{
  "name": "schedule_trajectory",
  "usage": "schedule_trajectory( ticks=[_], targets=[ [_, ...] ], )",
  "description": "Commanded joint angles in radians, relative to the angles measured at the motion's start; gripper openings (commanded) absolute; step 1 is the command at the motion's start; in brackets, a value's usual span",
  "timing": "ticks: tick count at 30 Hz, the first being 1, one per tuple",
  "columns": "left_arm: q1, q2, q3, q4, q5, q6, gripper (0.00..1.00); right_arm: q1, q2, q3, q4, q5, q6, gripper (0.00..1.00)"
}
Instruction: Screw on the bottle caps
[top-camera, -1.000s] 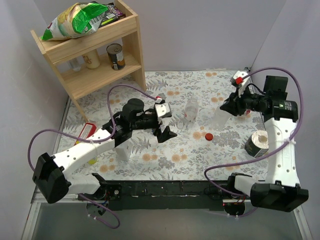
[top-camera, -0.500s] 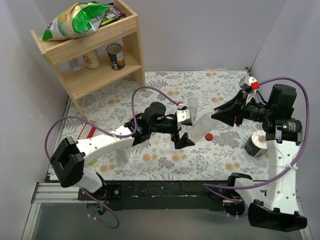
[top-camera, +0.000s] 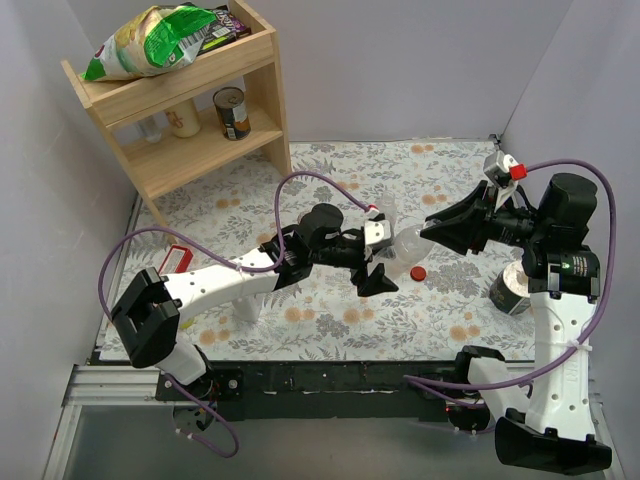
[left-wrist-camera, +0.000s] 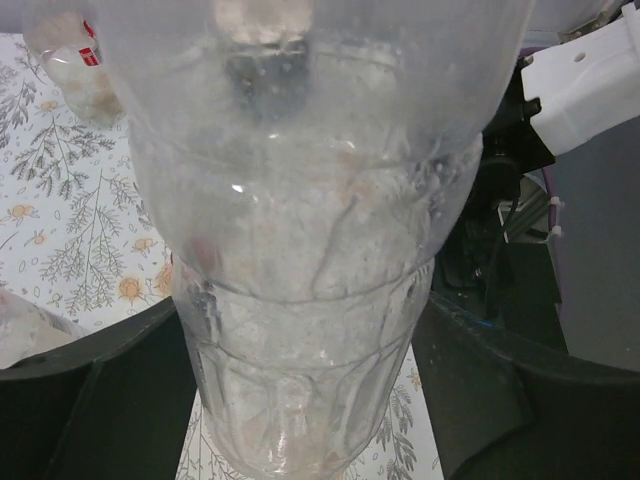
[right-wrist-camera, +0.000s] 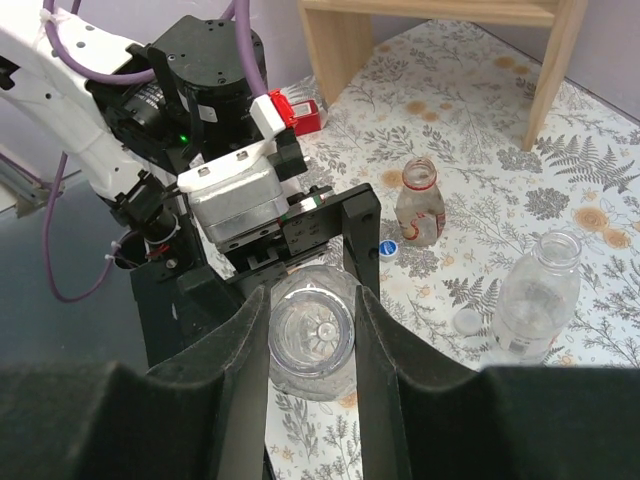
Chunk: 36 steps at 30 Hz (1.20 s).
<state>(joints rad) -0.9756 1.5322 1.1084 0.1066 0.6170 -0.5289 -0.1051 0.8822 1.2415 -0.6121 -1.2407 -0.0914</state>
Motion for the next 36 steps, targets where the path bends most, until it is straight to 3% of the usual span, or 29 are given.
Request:
schedule_trajectory(
  ticks=[1,4,6,10,12,14,16,19,20,21,22,24,25,26,28,29,34,36],
  targets=[
    [-0.005,-0.021,0.044,0.002,0.03,0.0,0.74,0.005,-0.028,-0.019,0.025,-0.013,0.009,0.03],
    [-0.006,-0.029,0.044,0.001,0.033,-0.006,0.71,0.008,-0.031,-0.033,0.011,-0.006,-0.004,0.03],
    [-0.005,-0.038,0.038,-0.004,0.033,-0.003,0.64,0.013,-0.029,-0.03,0.018,-0.002,-0.001,0.03],
    [-0.005,-0.061,0.015,-0.008,0.027,0.007,0.49,0.016,-0.005,-0.007,0.032,0.006,0.012,0.14],
    [-0.006,-0.076,0.008,-0.015,0.01,0.009,0.42,0.016,0.014,0.012,0.026,-0.003,0.004,0.27],
    [-0.005,-0.093,0.004,-0.028,-0.019,0.024,0.4,0.016,0.029,0.068,0.022,-0.02,-0.011,0.61],
    [0.018,-0.132,0.011,-0.062,-0.04,0.03,0.36,0.016,0.063,0.164,0.021,0.016,-0.007,0.81],
    [0.11,-0.202,0.031,-0.1,-0.037,-0.005,0.29,0.016,0.148,0.26,0.075,0.027,0.069,0.87],
    [0.142,-0.219,0.037,-0.16,-0.03,-0.035,0.24,0.018,0.174,0.318,0.086,0.032,0.084,0.87],
    [0.179,-0.236,0.044,-0.175,-0.03,-0.055,0.09,0.018,0.228,0.352,0.089,0.037,0.084,0.87],
    [0.257,-0.277,0.05,-0.191,-0.034,-0.071,0.01,0.021,0.253,0.378,0.084,0.052,0.064,0.88],
    [0.328,-0.322,0.065,-0.222,-0.103,-0.117,0.0,0.048,0.32,0.462,0.031,0.093,-0.034,0.89],
    [0.395,-0.363,0.068,-0.226,-0.13,-0.128,0.0,0.155,0.345,0.498,-0.079,0.206,-0.109,0.89],
    [0.428,-0.388,0.073,-0.235,-0.146,-0.131,0.0,0.23,0.369,0.544,-0.145,0.29,-0.284,0.88],
    [0.516,-0.428,0.082,-0.254,-0.178,-0.117,0.0,0.437,0.454,0.625,-0.228,0.523,-0.401,0.83],
    [0.544,-0.467,0.082,-0.258,-0.194,-0.118,0.0,0.487,0.478,0.631,-0.274,0.567,-0.469,0.79],
    [0.799,-0.552,0.071,-0.258,-0.24,-0.253,0.0,0.77,0.624,0.541,-0.345,0.71,-0.657,0.55],
    [0.853,-0.592,0.051,-0.252,-0.227,-0.279,0.0,0.835,0.626,0.437,-0.271,0.753,-0.756,0.55]
  ],
)
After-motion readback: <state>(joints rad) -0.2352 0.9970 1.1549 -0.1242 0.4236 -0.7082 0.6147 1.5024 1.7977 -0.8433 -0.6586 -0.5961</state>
